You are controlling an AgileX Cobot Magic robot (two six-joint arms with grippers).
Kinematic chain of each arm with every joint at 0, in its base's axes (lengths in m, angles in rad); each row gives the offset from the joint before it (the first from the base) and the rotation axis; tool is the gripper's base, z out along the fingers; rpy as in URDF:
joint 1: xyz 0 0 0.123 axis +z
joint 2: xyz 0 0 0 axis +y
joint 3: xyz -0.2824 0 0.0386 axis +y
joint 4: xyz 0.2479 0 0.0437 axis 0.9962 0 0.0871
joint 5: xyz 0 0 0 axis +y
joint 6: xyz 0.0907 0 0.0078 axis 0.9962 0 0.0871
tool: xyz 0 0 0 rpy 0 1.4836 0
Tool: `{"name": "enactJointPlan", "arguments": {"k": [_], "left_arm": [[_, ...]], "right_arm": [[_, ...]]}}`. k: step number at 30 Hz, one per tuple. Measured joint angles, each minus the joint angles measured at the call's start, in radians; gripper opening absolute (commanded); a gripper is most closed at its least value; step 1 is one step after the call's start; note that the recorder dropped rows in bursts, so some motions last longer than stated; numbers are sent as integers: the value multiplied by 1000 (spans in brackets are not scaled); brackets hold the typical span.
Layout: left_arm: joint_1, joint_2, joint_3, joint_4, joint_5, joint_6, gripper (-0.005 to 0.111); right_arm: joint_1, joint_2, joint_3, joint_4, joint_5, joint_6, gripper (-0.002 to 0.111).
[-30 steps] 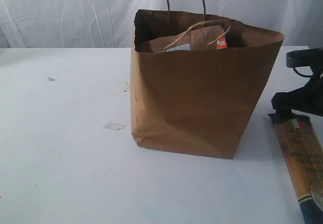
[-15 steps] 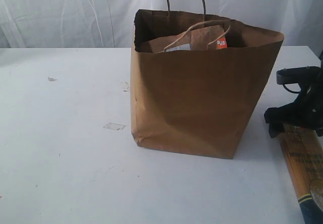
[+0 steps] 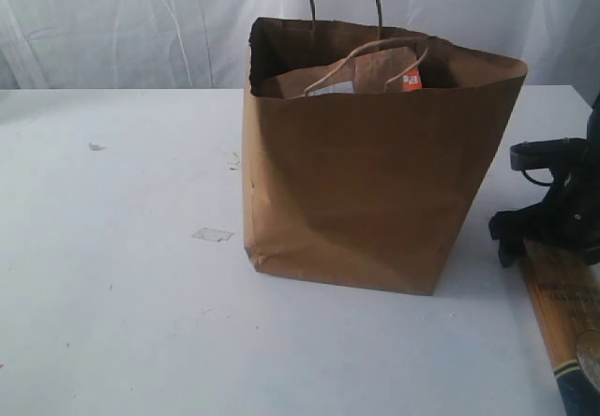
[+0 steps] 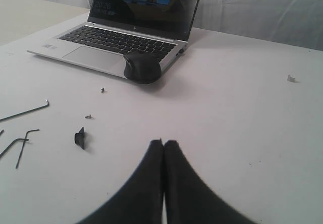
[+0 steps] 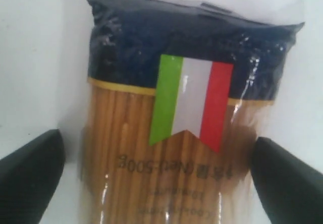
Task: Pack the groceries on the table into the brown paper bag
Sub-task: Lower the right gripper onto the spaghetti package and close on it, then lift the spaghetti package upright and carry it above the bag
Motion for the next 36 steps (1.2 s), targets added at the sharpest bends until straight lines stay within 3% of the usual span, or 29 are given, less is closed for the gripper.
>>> {"name": "enactJointPlan", "arguments": {"k": [3, 8, 27, 36], "left_arm": [[0, 0, 0, 0, 0, 0, 0], [0, 0, 0, 0, 0, 0, 0], [0, 0, 0, 0, 0, 0, 0], [0, 0, 0, 0, 0, 0, 0]], "right_arm": [[0, 4, 0, 12, -2, 1, 62], [0, 3, -2, 32, 3, 1, 2], [0, -8, -8, 89, 45, -49, 0], [0, -225, 9, 198, 66, -107, 0]]}}
